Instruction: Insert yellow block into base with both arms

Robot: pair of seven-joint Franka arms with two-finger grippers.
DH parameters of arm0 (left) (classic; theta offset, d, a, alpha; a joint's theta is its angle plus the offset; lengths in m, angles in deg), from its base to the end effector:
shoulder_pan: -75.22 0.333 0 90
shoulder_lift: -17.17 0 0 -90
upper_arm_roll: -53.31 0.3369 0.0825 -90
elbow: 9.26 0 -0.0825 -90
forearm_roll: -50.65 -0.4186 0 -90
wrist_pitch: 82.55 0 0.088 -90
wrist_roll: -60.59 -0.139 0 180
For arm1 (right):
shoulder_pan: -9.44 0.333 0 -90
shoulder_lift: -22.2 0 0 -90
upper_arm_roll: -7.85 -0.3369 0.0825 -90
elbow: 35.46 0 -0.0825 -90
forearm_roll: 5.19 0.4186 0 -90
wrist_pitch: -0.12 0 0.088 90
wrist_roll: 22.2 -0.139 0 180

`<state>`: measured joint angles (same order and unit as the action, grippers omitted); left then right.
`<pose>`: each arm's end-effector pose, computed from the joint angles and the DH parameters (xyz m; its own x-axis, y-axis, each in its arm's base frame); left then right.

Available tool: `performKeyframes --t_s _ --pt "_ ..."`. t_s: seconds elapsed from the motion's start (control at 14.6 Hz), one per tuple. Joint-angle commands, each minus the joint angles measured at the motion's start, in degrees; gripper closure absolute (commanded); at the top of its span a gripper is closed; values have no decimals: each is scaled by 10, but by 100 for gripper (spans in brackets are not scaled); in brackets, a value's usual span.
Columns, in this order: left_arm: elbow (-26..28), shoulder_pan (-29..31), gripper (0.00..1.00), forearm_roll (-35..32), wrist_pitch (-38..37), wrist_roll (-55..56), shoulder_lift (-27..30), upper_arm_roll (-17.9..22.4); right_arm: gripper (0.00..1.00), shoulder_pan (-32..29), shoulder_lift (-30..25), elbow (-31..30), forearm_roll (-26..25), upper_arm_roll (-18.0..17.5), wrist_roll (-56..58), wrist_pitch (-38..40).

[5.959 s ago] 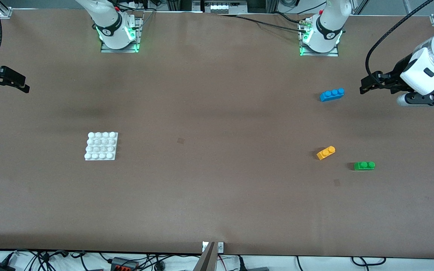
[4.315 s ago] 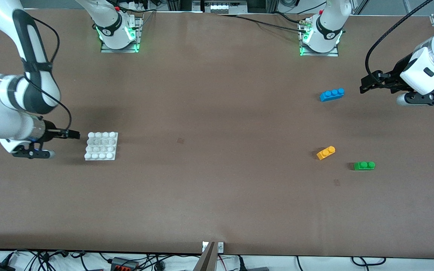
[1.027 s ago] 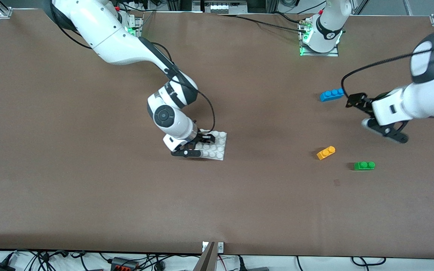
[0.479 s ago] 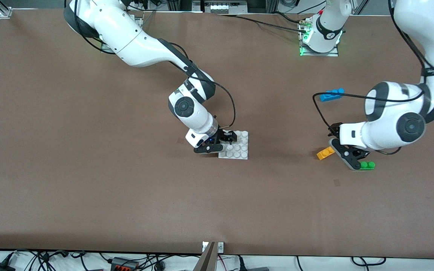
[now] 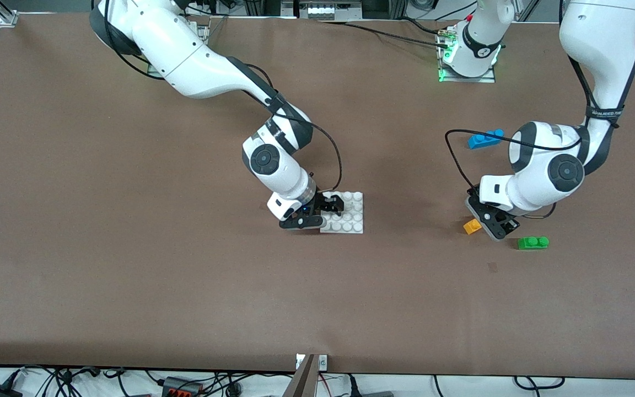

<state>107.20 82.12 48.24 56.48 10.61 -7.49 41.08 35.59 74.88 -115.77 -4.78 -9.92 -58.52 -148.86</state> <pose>0.6241 -0.0576 0.1944 0.5577 -0.8294 0.0310 -0.8294 -0.5555 0.0591 0.6179 0.5219 0.1616 0.9954 -0.0450 0.0850 -0.0104 -0.9289 -0.3702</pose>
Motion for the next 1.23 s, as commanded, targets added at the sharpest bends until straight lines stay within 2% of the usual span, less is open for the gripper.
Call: performKeyframes --t_s 0.0,0.14,0.34,0.48,0.62,0.68,1.03,1.16 --pt "8 6 0 -40 48 -46 -13 3 0 -19 -57 -6 6 -1 6 73" --pt "4 16 0 -66 64 -62 -26 3 0 -37 -86 -6 1 -1 5 124" --pt "0 17 0 -67 77 -62 -35 4 0 -74 -133 -11 -11 7 5 228" --pt "1 16 2 -69 98 -64 -48 4 0 -108 -172 -11 -44 6 6 308" --pt "3 15 5 -99 98 -64 -49 4 0 -130 -207 -11 -85 7 45 380" --pt "3 16 6 -105 98 -64 -50 3 0 -150 -226 -12 -88 6 73 414" --pt "3 14 23 -106 98 -65 -50 3 0 -274 -324 -12 -80 6 225 560" --pt "3 13 40 -106 98 -65 -49 3 0 -312 -354 -12 -65 6 303 601"
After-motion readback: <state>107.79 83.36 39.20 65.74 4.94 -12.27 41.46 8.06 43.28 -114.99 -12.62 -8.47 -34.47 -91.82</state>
